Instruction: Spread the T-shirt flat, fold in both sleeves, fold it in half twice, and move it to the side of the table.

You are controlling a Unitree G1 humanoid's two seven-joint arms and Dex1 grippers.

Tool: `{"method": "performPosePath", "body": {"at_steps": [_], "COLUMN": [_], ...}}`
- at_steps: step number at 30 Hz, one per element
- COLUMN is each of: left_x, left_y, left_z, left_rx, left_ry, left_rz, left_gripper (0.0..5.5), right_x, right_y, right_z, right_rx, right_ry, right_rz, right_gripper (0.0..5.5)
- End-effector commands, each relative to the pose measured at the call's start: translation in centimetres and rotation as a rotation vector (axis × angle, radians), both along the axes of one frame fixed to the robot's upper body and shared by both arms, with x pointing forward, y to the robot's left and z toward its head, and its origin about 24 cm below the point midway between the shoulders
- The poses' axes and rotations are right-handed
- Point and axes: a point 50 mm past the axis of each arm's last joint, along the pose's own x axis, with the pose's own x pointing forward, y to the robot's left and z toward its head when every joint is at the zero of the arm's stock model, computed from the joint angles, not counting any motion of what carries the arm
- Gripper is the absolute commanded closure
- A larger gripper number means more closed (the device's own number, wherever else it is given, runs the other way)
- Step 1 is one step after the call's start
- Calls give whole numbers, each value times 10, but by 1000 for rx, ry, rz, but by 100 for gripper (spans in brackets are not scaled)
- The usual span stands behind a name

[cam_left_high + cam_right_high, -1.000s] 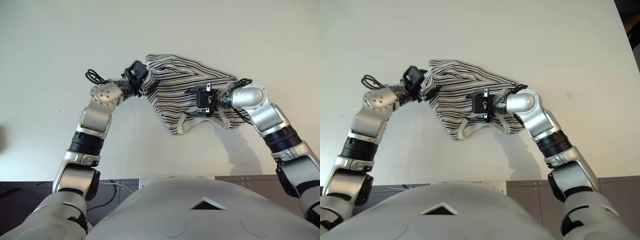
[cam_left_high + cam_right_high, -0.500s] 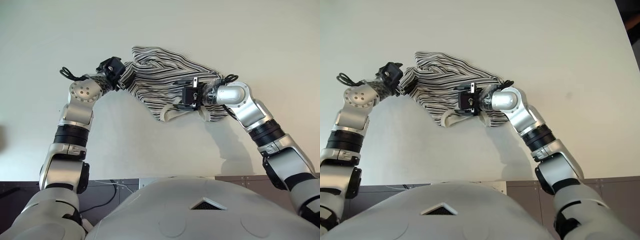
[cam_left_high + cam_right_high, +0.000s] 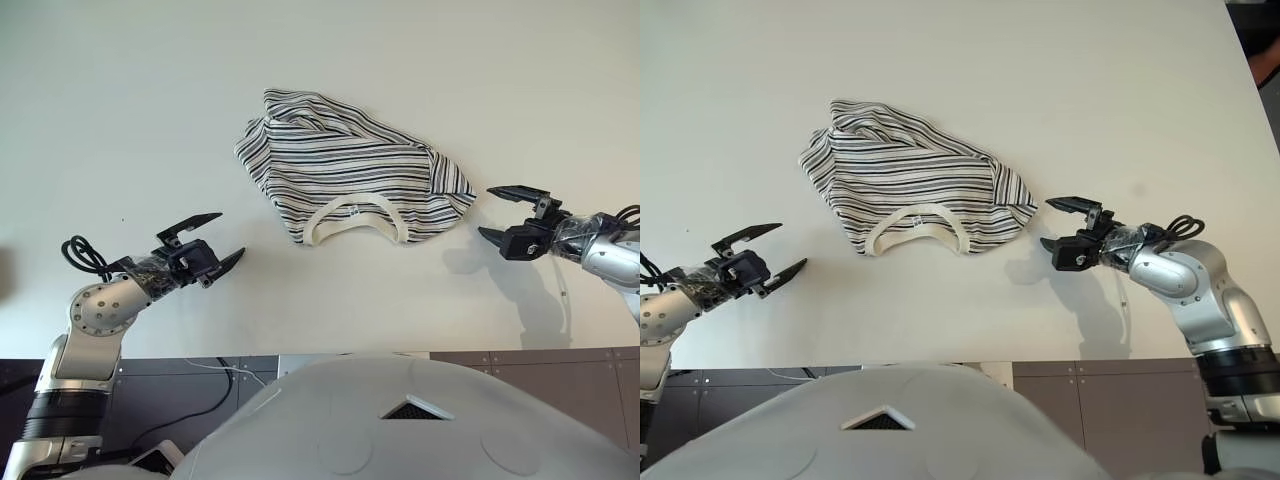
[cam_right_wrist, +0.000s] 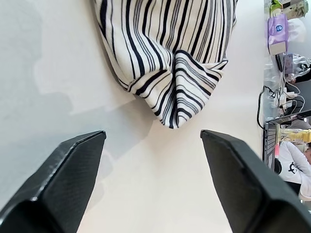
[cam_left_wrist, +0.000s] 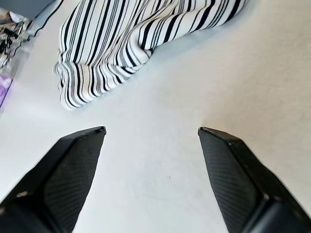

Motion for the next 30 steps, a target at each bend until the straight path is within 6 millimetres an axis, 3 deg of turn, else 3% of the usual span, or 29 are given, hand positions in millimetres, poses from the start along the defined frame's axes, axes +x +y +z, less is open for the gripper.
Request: {"method": "performPosePath", "body": {"at_steps": [1, 6, 11, 20, 25, 30], "left_x": [16, 30, 43, 49, 36, 32], "left_y": [-18, -29, -21, -29, -38, -37], "left_z": [-24, -40, -47, -59, -63, -68], "left_rx": [125, 231, 314, 285, 232, 242], "left_ry": [9, -42, -83, -123, -118, -90], "left_rz": [-137, -265, -279, -280, -318, -330], "left_gripper": [194, 194, 194, 194, 286, 365], "right_x": [-1, 5, -2, 13, 16, 9], "right_y": [21, 36, 40, 43, 39, 16], "right_z": [-15, -24, -29, -30, -32, -31], "right_rx": [-21, -33, -30, -43, -50, -93], "right_ry": [53, 24, 38, -5, -24, -2], "right_rz": [95, 149, 177, 161, 138, 82], "right_gripper": [186, 186, 186, 186, 186, 186]}}
